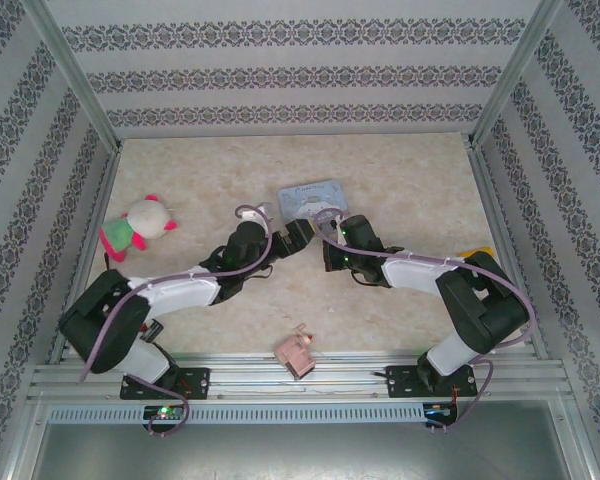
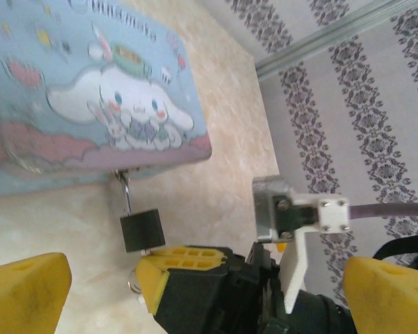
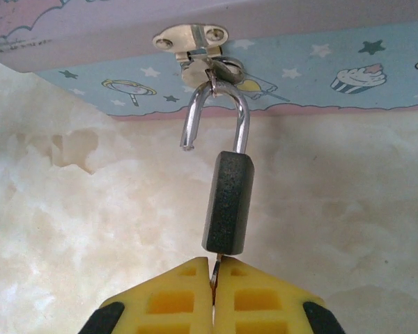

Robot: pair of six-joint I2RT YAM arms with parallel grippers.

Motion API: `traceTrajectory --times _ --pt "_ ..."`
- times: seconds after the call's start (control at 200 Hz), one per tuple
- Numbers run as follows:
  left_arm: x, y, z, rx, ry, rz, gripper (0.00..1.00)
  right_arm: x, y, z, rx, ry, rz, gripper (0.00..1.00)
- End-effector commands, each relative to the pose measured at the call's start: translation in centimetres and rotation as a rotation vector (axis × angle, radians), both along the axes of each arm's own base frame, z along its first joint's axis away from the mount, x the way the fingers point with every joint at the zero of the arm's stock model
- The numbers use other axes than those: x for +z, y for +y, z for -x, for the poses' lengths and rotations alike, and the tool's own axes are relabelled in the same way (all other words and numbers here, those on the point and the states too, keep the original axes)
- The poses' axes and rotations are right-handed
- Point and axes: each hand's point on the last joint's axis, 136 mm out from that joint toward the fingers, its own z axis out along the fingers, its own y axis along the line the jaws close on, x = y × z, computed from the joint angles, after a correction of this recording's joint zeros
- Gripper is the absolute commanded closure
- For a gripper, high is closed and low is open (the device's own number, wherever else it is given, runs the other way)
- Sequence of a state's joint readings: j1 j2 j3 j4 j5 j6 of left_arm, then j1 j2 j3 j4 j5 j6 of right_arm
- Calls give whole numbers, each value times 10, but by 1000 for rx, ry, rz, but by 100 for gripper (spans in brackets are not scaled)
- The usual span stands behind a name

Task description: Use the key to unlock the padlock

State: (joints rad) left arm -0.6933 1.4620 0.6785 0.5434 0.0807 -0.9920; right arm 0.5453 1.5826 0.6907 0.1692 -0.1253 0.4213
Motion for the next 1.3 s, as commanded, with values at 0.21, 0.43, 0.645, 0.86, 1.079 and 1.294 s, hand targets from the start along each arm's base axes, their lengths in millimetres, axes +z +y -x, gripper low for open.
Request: traceTrajectory --times 0.21,0.43,0.645,0.86,1.079,1.294 --pt "15 86 9 200 -126 -364 1 -17 -7 0 -28 35 36 92" --pt "29 130 16 304 -160 -444 1 -19 -12 1 -59 46 43 86" --pt "37 156 17 349 -170 -496 1 -18 -20 2 -113 61 37 80" --pt "39 168 15 356 -166 -566 1 -6 -27 5 -149 52 29 74" --pt "45 173 9 351 -189 -599 1 17 -26 2 -162 35 25 58" --pt "38 175 1 349 -179 -588 1 16 -13 -5 -159 48 78 48"
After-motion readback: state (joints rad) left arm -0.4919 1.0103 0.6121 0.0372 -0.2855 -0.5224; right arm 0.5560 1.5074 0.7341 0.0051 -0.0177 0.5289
